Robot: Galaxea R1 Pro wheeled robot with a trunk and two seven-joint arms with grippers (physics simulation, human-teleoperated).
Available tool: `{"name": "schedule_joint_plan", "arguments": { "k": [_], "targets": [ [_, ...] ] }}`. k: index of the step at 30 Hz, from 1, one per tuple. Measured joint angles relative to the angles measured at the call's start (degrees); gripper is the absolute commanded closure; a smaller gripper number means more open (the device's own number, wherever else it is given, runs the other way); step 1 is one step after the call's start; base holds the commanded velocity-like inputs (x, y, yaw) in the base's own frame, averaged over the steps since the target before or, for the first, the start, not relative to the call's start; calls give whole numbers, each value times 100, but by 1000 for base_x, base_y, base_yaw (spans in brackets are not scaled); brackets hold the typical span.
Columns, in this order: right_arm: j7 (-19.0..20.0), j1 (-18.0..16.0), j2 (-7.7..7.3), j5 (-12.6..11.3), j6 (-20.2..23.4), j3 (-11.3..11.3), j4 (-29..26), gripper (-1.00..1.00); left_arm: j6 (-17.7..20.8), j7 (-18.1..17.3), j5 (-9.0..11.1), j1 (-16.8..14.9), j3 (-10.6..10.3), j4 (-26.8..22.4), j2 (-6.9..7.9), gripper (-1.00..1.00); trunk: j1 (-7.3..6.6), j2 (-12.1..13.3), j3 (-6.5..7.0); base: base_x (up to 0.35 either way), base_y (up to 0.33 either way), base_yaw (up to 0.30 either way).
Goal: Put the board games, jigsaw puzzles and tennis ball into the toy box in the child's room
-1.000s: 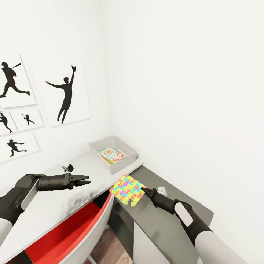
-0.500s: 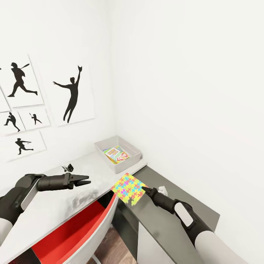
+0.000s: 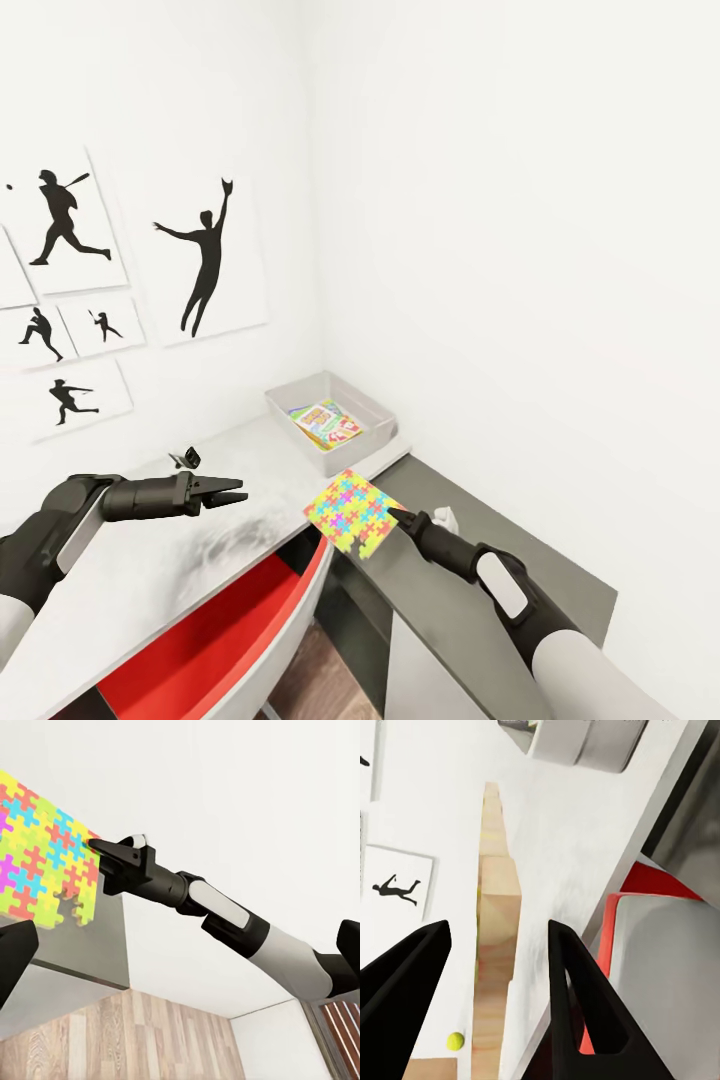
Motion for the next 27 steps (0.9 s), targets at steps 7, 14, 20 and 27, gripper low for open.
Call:
{"name": "schedule_joint_plan", "arguments": {
  "k": [7,14,20,27],
  "targets": [
    [-1,1,7,16,1,9,-4,100,0,0,0,0,0,0,0,-100,0,0,0,1,1,0],
    [2,1,3,14,2,17,-13,100,0,2,0,0,0,0,0,-100,0,0,0,0,0,0],
    [7,51,-61,-60,193,1,-563,100,0,2,0,0,0,0,0,-100,0,-1,0,0,0,0],
    [-73,206,-61,-73,1160,-23,-1568,100,0,0,0,0,2,0,6,-100,0,0,0,0,0,0]
  ]
}}
